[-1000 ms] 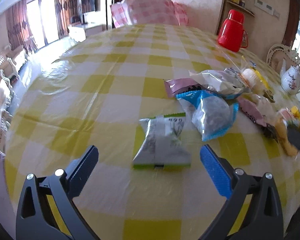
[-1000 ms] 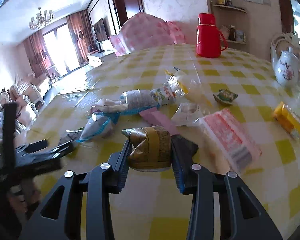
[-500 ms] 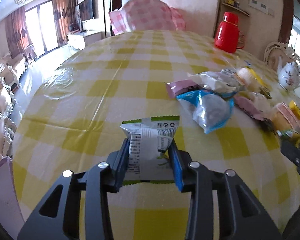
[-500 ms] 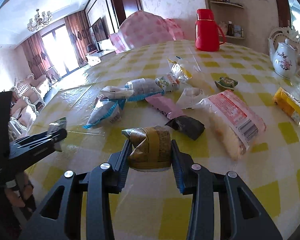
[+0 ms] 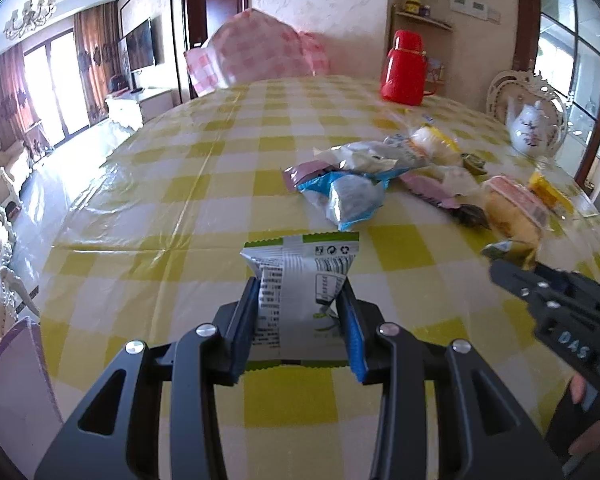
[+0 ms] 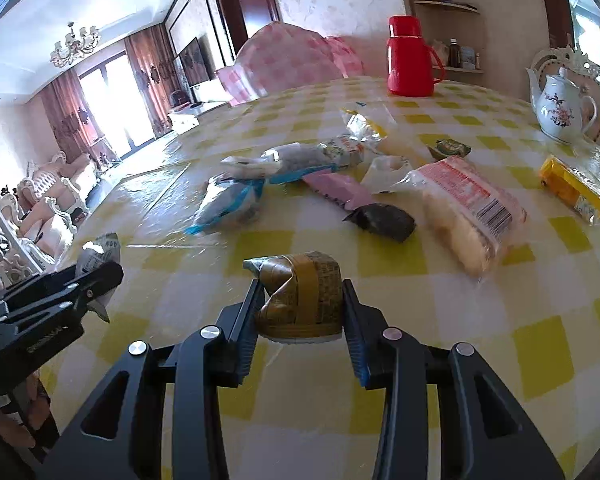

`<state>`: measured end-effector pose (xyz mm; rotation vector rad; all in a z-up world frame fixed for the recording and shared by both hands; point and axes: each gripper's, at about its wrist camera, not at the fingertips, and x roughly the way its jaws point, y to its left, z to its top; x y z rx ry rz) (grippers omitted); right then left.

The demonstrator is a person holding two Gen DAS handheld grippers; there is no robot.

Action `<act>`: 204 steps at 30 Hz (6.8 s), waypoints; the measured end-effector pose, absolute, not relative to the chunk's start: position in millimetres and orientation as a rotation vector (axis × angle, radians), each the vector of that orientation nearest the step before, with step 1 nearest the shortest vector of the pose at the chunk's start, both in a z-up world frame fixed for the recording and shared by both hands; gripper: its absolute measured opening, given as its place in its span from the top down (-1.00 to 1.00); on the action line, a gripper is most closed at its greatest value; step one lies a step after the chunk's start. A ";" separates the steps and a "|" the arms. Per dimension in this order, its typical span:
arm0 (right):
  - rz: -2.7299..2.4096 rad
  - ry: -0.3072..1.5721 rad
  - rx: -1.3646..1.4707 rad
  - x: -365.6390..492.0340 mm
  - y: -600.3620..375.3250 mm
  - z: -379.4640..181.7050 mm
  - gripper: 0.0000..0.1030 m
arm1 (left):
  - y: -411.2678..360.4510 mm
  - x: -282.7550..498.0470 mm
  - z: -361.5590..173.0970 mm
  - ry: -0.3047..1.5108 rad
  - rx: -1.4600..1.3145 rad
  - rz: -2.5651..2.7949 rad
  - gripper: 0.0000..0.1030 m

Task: Organize snacks
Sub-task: 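Carry both snacks over the purple-rimmed box and open both tools to drop them, then return the right tool to the table and grasp the red-and-white bread packet, then grasp the black packet with the left tool while the right tool holds the bread packet, then carry both packets over the purple-rimmed box and open both tools to drop them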

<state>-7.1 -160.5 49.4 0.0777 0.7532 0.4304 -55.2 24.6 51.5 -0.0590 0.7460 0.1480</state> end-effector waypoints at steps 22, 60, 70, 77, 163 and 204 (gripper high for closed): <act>0.710 0.727 0.059 -105.0 -66.5 62.7 0.26 | 95.6 -177.2 66.6 0.724 0.045 0.231 0.24; 0.964 0.680 -0.014 -199.0 15.2 78.5 -0.53 | 211.6 -222.8 53.0 0.800 0.146 0.570 -0.89; 0.585 0.681 0.123 -131.9 -124.0 68.1 -0.69 | 124.1 -192.6 59.8 0.772 0.055 0.213 -0.96; 0.293 0.711 0.179 -67.5 -230.4 59.9 -0.69 | 30.3 -124.7 53.3 0.864 -0.047 -0.078 -0.96; 0.261 0.736 0.245 23.4 -281.1 49.7 0.14 | -80.8 19.8 46.4 0.731 -0.091 -0.075 0.44; 0.647 0.737 0.174 -139.7 -115.4 63.5 0.14 | 77.1 -173.1 73.3 0.676 -0.059 0.100 0.42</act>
